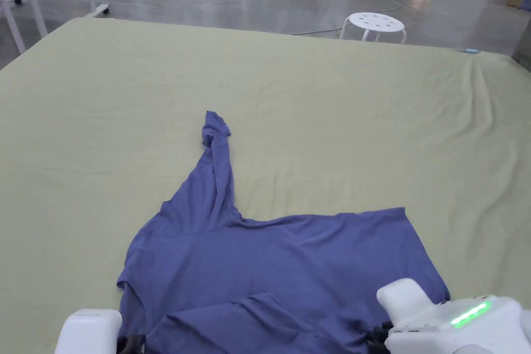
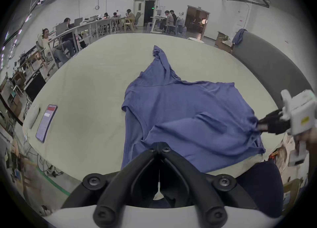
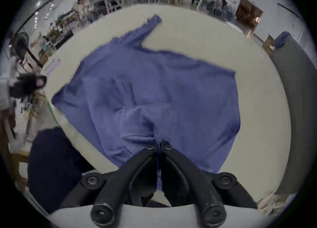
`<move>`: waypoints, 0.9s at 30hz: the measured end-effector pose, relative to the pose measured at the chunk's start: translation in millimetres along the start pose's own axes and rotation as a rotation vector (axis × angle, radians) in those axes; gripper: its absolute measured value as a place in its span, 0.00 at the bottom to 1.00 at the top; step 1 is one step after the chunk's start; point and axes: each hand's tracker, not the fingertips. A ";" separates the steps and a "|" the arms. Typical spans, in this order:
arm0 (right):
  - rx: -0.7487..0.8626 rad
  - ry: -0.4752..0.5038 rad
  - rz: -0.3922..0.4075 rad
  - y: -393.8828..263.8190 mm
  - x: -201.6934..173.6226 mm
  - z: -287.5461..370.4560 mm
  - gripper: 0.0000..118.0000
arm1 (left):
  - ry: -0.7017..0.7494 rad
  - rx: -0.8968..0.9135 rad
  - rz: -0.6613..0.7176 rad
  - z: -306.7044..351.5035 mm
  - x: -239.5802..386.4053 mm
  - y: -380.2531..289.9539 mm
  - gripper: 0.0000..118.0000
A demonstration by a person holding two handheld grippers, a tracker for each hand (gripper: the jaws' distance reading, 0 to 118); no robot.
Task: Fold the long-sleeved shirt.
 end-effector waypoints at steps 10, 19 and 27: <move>-0.189 0.003 -0.094 4.1 28.5 -68.1 0.07 | -0.006 -0.028 -0.013 -5.9 4.4 -2.2 0.00; 0.219 -0.003 -0.163 -3.9 31.8 74.2 0.91 | -0.011 -0.033 -0.005 -3.0 3.7 2.1 0.00; 0.227 -0.082 -0.108 -15.6 21.7 63.9 0.00 | -0.055 -0.078 0.010 -17.1 8.1 8.3 0.00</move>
